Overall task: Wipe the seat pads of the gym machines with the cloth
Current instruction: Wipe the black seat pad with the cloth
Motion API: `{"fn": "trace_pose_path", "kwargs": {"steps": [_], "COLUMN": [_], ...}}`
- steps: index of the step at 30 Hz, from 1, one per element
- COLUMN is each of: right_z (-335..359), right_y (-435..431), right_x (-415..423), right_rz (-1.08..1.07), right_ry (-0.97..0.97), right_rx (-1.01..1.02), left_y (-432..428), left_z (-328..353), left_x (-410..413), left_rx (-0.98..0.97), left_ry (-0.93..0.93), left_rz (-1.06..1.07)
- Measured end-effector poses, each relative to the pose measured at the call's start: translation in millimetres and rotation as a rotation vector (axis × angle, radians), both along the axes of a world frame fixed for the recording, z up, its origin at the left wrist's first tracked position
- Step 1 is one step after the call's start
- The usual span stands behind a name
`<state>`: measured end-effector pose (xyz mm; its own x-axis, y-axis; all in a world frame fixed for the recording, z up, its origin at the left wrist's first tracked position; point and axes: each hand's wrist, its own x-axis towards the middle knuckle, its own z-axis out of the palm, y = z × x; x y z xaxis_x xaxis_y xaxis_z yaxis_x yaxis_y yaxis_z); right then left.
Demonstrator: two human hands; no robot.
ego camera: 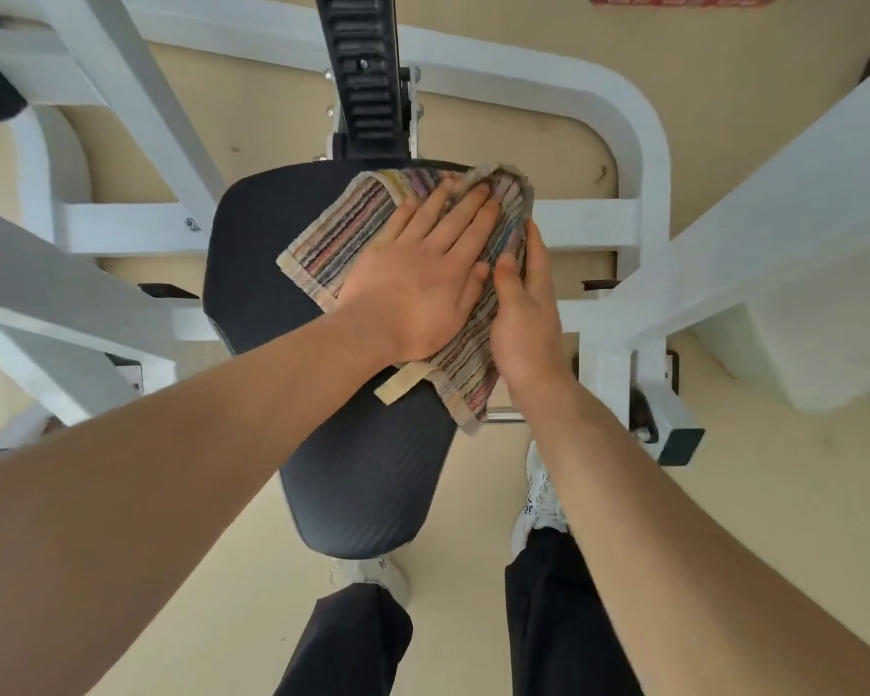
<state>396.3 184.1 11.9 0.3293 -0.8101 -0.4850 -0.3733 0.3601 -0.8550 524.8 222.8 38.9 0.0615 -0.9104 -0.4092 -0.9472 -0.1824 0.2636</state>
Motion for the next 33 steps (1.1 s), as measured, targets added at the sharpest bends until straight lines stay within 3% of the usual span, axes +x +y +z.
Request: {"fn": "trace_pose_path", "kwargs": {"steps": [6, 15, 18, 24, 27, 30, 33], "right_z": [32, 61, 75, 94, 89, 87, 85], "right_y": [116, 207, 228, 244, 247, 247, 244], "right_x": [-2, 1, -2, 8, 25, 31, 17], "right_rz": [-0.252, -0.412, -0.476, -0.664, -0.749, -0.827, -0.769], "right_ry": [-0.22, -0.017, -0.051, -0.194, -0.125, -0.227, -0.213], "right_rx": [0.124, 0.087, 0.223, 0.653, 0.663, 0.718, 0.67], "left_y": [85, 203, 218, 230, 215, 201, 201], "left_z": [29, 46, 39, 22, 22, 22, 21], "left_x": [-16, -28, -38, -2, 26, 40, 29], "left_rx": [0.054, -0.148, -0.244, -0.414, -0.454, -0.431, -0.434], "left_ry": [0.042, 0.017, -0.018, -0.13, -0.14, -0.149, -0.189], "left_rz": [-0.139, -0.065, -0.071, -0.451, -0.605, -0.759, -0.693]}}
